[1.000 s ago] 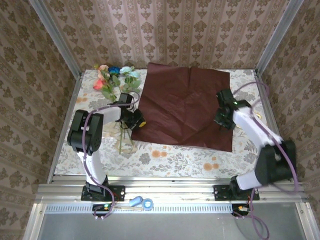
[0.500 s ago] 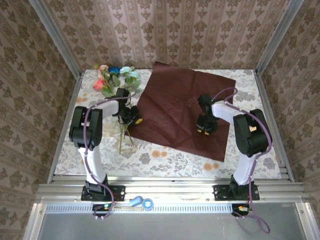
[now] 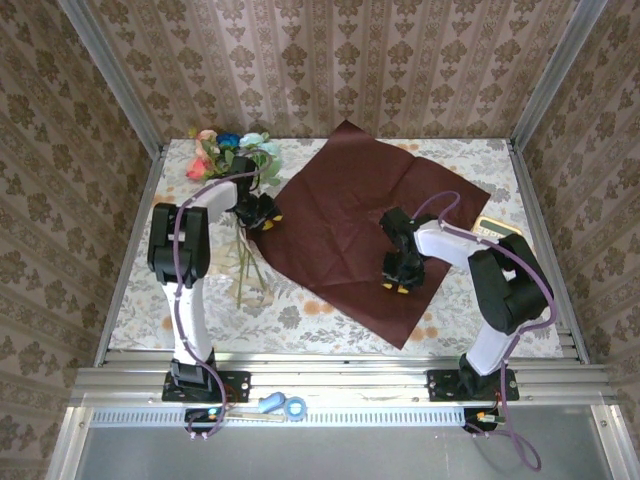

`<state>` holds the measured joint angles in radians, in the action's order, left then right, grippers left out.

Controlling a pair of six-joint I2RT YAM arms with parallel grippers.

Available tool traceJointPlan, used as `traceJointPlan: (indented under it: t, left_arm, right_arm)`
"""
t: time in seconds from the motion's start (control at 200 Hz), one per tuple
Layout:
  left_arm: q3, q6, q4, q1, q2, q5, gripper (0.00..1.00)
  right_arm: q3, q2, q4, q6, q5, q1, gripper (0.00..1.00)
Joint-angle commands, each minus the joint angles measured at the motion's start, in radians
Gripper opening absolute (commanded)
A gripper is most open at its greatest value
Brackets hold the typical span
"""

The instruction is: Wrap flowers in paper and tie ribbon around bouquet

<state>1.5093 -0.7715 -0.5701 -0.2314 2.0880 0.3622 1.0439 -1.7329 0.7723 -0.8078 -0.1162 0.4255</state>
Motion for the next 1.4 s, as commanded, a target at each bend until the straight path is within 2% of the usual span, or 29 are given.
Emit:
traceJointPlan:
  t: [0.0, 0.14, 0.255, 0.405, 0.565, 0.755, 0.865, 1.065, 1.145, 1.26, 1.395]
  left_arm:
    - [-0.077, -0.037, -0.039, -0.033, -0.139, -0.022, 0.31]
    - [-0.237, -0.098, 0.015, -0.051, -0.222, 0.033, 0.29]
    - [-0.3, -0.118, 0.089, -0.045, -0.205, 0.078, 0.27]
    - [-0.237, -0.099, 0.097, -0.048, -0.1, 0.079, 0.21]
    - [-0.125, -0.094, 0.097, -0.084, 0.035, 0.132, 0.18]
    - [-0.029, -0.108, 0.098, -0.118, 0.132, 0.155, 0.17]
    - [-0.007, -0.11, 0.092, -0.11, 0.108, 0.146, 0.24]
    - [0.027, -0.08, 0.026, -0.087, -0.011, 0.127, 0.44]
    - [0.009, -0.073, 0.01, -0.059, -0.07, 0.115, 0.46]
    - [0.009, 0.015, -0.076, 0.009, -0.109, 0.065, 0.39]
    - [0.069, 0.194, -0.221, 0.082, -0.076, -0.043, 0.21]
  right_arm:
    - [0.049, -0.018, 0.075, -0.005, 0.068, -0.002, 0.29]
    - [0.059, -0.022, 0.107, 0.034, 0.142, -0.036, 0.28]
    - [0.05, -0.03, 0.107, 0.075, 0.162, -0.073, 0.28]
    - [0.031, -0.033, 0.088, 0.121, 0.173, -0.15, 0.28]
    - [0.082, -0.072, 0.08, 0.168, 0.173, -0.244, 0.27]
    - [0.186, -0.035, 0.062, 0.189, 0.153, -0.235, 0.29]
    - [0.22, -0.036, 0.037, 0.171, 0.112, -0.194, 0.32]
    - [0.252, -0.095, -0.025, 0.156, 0.07, -0.126, 0.34]
    - [0.242, -0.125, -0.049, 0.152, 0.055, -0.126, 0.34]
    - [0.223, -0.159, -0.061, 0.142, 0.03, -0.123, 0.33]
    - [0.199, -0.17, -0.044, 0.112, 0.045, -0.113, 0.33]
